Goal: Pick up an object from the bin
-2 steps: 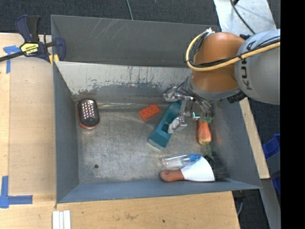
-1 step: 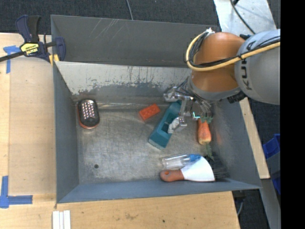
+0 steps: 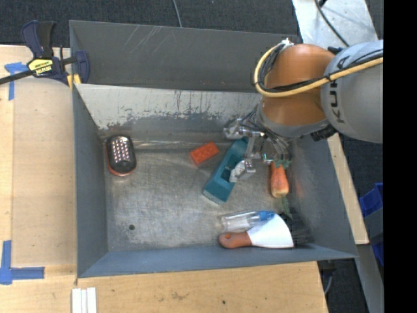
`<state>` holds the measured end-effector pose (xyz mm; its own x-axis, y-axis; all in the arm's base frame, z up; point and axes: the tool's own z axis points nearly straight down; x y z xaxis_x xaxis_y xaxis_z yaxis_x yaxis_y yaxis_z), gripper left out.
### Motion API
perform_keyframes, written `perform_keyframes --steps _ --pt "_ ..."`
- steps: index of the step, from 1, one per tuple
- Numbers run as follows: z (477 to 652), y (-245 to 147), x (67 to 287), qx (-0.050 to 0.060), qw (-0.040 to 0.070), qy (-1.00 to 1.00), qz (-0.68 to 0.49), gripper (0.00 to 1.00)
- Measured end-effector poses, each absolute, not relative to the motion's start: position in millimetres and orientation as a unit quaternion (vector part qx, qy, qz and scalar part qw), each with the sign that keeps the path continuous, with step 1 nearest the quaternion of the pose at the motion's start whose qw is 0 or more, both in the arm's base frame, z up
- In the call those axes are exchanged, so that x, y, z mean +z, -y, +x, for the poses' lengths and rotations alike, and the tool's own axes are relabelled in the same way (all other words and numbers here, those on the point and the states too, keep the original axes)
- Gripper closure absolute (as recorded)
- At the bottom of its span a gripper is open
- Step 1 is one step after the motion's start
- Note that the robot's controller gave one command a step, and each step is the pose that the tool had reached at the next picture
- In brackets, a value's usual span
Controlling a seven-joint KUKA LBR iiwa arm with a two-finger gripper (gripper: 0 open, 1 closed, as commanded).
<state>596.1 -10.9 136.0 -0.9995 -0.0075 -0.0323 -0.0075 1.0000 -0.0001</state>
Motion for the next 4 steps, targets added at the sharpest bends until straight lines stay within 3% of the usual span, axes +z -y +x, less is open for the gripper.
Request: perform_keyframes --steps 1,2,3,4 --pt "598.2 10.4 134.3 -0.002 0.018 -0.995 -0.098 0.00" --pt "591.6 13.5 125.7 -0.003 0.009 -0.986 -0.166 0.00" --pt "589.5 12.8 105.2 0.000 -0.001 -0.999 -0.051 0.00" --pt "593.1 12.9 89.5 0.001 -0.002 -0.989 -0.145 0.00"
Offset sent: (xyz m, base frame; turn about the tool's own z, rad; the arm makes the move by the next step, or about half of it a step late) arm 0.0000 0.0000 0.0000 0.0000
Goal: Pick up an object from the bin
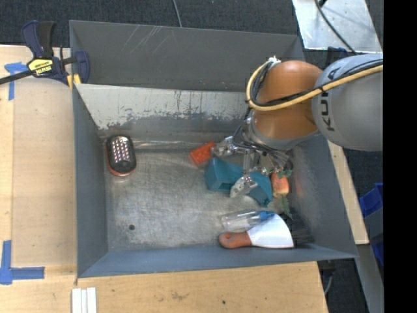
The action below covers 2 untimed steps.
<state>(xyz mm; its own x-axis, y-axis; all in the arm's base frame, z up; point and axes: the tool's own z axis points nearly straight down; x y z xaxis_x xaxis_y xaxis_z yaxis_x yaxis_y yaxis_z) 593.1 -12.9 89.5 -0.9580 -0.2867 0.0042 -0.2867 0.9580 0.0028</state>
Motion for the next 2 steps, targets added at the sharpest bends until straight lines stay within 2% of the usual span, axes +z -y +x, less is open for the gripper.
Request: perform_keyframes --steps 1,2 --pt "587.1 21.8 80.3 0.003 0.004 0.996 0.088 1.00" --pt "587.1 21.8 80.2 0.003 0.004 0.996 0.088 1.00"
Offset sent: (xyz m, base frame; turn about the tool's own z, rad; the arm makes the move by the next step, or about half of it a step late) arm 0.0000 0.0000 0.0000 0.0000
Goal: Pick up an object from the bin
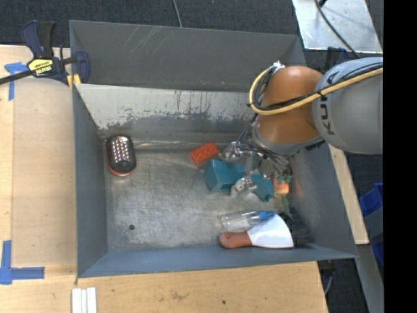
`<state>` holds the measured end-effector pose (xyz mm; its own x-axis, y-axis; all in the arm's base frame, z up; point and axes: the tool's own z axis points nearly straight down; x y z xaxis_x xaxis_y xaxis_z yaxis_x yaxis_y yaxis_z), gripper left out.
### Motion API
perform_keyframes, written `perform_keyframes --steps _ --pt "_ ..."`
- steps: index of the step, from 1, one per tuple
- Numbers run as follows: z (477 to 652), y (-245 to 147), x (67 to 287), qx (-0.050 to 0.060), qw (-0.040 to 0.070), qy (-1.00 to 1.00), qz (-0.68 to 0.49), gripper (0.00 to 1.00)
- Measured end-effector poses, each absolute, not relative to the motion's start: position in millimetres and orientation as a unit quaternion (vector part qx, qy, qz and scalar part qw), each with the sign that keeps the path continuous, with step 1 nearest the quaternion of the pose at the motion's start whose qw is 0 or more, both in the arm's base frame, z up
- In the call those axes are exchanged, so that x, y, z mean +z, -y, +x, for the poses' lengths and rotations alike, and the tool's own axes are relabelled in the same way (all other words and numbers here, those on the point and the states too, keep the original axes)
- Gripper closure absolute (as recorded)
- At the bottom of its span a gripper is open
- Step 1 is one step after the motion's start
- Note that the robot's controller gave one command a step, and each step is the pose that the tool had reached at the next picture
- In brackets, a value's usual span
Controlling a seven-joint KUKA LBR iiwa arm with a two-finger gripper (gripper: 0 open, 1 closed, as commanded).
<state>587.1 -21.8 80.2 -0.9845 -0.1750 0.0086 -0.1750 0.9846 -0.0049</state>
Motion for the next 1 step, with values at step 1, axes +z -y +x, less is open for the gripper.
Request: perform_keyframes --steps 1 --pt "603.9 24.4 215.1 0.000 0.000 0.989 0.150 1.00"
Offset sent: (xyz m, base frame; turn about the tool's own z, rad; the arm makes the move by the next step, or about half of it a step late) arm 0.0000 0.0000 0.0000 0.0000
